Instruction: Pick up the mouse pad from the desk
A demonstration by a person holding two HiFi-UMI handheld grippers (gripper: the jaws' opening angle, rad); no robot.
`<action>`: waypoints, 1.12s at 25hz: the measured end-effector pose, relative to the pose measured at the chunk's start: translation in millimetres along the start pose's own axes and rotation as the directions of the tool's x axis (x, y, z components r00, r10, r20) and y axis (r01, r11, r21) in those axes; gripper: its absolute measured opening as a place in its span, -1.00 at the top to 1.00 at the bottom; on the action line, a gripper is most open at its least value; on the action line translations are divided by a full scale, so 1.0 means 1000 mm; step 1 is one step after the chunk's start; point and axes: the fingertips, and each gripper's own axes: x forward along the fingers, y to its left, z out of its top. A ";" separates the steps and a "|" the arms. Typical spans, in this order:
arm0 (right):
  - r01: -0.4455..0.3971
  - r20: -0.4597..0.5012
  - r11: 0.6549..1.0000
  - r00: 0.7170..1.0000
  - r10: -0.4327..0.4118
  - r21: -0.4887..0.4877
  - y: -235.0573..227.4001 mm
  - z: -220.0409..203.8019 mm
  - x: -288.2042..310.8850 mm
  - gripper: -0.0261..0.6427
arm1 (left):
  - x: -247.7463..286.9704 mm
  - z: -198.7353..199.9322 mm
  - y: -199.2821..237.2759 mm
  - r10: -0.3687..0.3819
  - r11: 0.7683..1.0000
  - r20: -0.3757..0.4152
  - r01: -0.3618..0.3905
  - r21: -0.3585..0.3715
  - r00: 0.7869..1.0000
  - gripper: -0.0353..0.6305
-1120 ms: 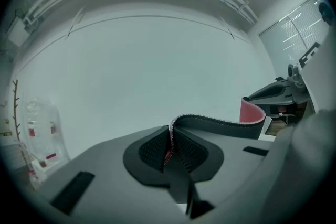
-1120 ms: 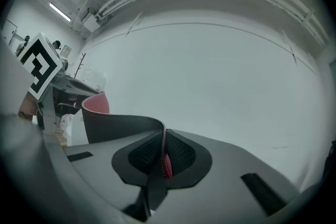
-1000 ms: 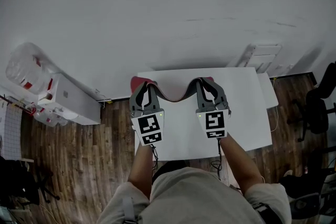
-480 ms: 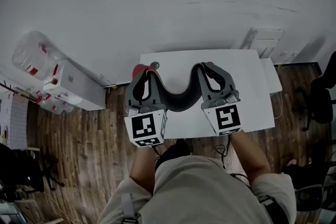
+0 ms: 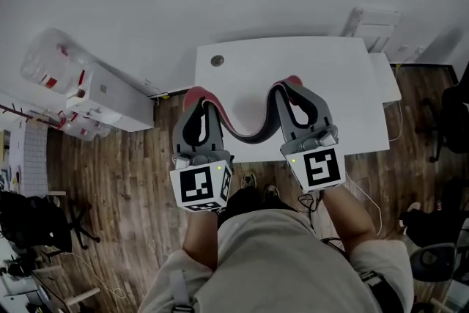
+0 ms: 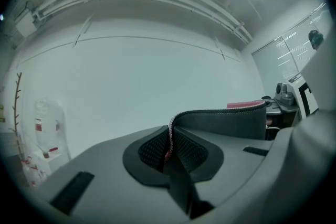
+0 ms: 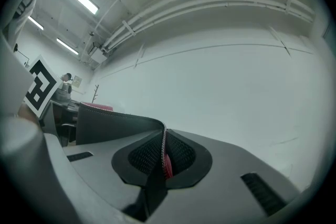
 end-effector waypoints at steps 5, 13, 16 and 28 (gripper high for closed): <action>0.011 0.004 1.000 1.000 -0.011 0.010 0.011 0.003 -0.020 0.77 | -0.019 0.004 -0.009 -0.028 0.999 0.015 0.028 0.017 0.999 0.80; 0.054 -0.042 0.998 0.998 -0.055 -0.033 0.051 0.005 -0.036 0.77 | -0.054 -0.004 -0.002 -0.097 0.995 0.025 0.098 -0.003 0.995 0.80; 0.115 -0.052 0.993 0.992 -0.116 -0.027 0.068 0.012 -0.043 0.77 | -0.070 -0.001 0.009 -0.147 0.989 0.004 0.147 -0.008 0.989 0.80; 0.261 -0.155 0.965 0.953 -0.259 -0.006 0.135 -0.006 -0.071 0.77 | -0.123 -0.040 0.055 -0.228 0.974 -0.039 0.228 0.001 0.973 0.80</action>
